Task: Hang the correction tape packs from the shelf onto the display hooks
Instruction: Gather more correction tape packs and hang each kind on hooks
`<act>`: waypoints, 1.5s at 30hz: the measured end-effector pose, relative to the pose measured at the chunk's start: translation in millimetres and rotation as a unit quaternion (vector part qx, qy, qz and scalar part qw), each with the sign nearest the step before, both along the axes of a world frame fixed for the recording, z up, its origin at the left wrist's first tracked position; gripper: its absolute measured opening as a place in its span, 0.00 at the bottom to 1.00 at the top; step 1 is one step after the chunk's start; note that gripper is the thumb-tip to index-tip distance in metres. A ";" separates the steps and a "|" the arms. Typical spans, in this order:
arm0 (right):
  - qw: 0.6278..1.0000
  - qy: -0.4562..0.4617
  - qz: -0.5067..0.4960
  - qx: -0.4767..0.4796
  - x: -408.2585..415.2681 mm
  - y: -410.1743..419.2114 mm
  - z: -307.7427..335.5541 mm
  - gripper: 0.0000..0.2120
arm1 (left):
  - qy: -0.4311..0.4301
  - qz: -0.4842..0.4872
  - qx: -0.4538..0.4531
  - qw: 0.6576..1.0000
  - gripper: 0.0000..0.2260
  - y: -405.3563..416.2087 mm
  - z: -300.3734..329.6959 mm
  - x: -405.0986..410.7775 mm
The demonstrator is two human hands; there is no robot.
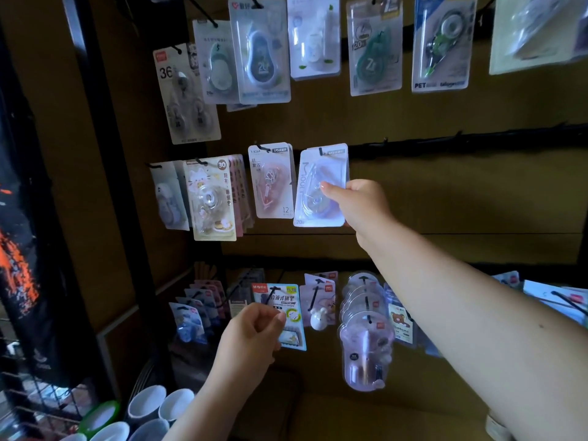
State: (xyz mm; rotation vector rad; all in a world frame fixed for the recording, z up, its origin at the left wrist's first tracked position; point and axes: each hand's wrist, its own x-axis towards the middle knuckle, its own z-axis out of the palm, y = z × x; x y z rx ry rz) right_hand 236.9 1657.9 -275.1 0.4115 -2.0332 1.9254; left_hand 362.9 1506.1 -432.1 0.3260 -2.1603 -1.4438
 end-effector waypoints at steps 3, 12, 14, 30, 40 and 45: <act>0.999 -0.009 -0.027 0.022 -12.8 -5.3 1.6 0.17 | -0.004 0.001 -0.010 1.000 0.05 0.5 -3.0 -2.6; 0.996 -0.064 -0.024 0.056 -31.4 -7.6 -18.7 0.25 | -0.014 0.001 -0.013 1.000 0.05 0.2 -13.1 -6.8; 0.995 -0.076 -0.017 0.058 -30.2 -3.8 -26.0 0.24 | -0.016 0.000 -0.013 1.000 0.05 1.1 -15.0 -6.3; 0.992 -0.093 0.028 0.082 12.9 35.8 -80.3 0.17 | -0.035 -0.026 -0.028 0.999 0.04 17.1 -27.1 7.4; 0.984 -0.065 0.001 0.164 60.3 67.0 -157.0 0.12 | -0.076 -0.044 -0.061 0.994 0.06 37.0 -56.6 12.2; 0.979 -0.101 0.009 0.176 73.4 82.3 -206.4 0.13 | -0.124 -0.056 -0.089 0.987 0.07 54.8 -92.8 8.1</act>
